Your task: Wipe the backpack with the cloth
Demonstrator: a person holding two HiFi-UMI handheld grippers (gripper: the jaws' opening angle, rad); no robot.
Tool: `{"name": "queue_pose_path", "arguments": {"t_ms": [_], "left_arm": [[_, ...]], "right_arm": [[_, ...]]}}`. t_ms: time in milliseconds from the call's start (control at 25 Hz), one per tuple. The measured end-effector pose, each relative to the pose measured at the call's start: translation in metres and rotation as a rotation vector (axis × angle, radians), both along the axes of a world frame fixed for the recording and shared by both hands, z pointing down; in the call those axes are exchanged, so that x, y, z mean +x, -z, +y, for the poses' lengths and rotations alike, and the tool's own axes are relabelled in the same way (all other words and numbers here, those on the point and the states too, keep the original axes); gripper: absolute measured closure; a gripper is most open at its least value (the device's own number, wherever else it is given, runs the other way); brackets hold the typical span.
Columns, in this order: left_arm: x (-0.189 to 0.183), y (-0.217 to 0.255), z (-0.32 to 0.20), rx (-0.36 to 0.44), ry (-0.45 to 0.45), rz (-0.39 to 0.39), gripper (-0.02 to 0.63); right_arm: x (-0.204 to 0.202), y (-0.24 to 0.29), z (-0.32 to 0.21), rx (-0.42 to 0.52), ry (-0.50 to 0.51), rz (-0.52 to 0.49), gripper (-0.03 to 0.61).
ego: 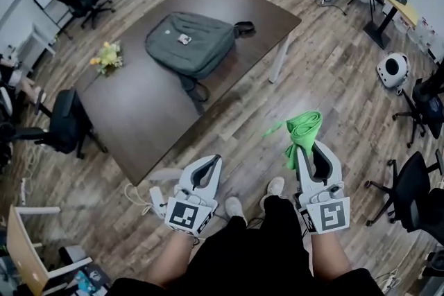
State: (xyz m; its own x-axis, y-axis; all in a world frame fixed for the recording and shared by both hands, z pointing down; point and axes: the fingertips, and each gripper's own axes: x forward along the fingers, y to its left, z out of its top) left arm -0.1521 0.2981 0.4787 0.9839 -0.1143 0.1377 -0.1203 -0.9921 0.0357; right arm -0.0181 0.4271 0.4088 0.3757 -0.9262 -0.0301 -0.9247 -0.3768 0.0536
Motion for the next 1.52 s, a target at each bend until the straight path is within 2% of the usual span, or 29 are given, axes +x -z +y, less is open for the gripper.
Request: {"name": "queue_pose_path", "arguments": {"t_ms": [280,560,720,840,1040,1240,1520], "left_arm": [[0.028,-0.007,-0.021,0.006,0.060,-0.021,0.595],[0.086,0.006,-0.033,0.065,0.107,-0.044,0.595],[0.111,0.016,-0.051,0.045,0.184,-0.016,0.595],[0.113,0.025,-0.075,0.060,0.272,-0.003,0.595],[0.110,0.032,-0.091,0.099,0.361,-0.022,0.595],[0.098,0.025,-0.095,0.087,0.404,-0.038,0.595],[0.091,0.020,-0.132,0.053,0.452,-0.016,0.595]], "right_arm": [[0.033,-0.013,-0.028,-0.001,0.080,-0.018,0.477],[0.085,-0.010,-0.065,0.030,0.183,-0.022,0.477],[0.113,-0.008,-0.084,0.036,0.242,-0.009,0.477],[0.127,-0.005,-0.095,0.050,0.283,-0.022,0.477],[0.134,-0.006,-0.117,0.057,0.366,-0.044,0.477],[0.126,-0.008,-0.143,0.063,0.429,-0.057,0.478],[0.117,-0.007,-0.191,0.039,0.481,-0.058,0.477]]}}
